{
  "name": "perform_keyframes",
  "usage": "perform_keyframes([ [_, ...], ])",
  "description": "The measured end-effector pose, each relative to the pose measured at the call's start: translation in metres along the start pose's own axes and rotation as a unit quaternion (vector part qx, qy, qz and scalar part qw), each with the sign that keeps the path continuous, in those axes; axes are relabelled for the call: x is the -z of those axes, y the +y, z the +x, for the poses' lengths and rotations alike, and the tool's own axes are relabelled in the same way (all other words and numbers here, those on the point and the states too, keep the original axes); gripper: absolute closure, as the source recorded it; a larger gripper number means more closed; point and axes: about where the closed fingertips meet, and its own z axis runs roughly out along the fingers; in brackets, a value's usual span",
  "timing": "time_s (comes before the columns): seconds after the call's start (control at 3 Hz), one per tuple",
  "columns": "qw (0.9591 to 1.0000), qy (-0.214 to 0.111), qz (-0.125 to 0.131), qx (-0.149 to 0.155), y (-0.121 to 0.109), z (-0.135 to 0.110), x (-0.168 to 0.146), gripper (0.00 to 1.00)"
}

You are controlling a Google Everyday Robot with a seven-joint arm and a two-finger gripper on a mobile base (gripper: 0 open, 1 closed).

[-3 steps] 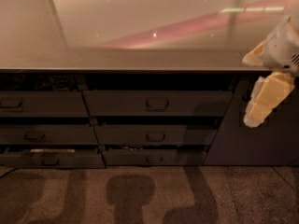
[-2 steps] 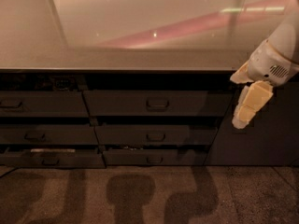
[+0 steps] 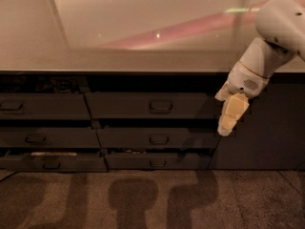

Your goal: Open top drawer

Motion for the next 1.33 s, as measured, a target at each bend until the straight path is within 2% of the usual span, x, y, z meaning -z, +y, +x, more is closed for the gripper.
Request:
perform_keyframes([
  [0.33,0.9995,0.001,0.031,0.008,0.007,0.001,0.006,0.00],
  [0.67,0.9921,0.002,0.105,0.070,0.040,0.007,0.023,0.00],
  [1.0,0.9757,-0.028,0.157,0.150,0.092,-0.002,0.014,0.00],
  [1.33,0.9721,-0.027,0.171,0.159,0.098,0.023,-0.004,0.00],
])
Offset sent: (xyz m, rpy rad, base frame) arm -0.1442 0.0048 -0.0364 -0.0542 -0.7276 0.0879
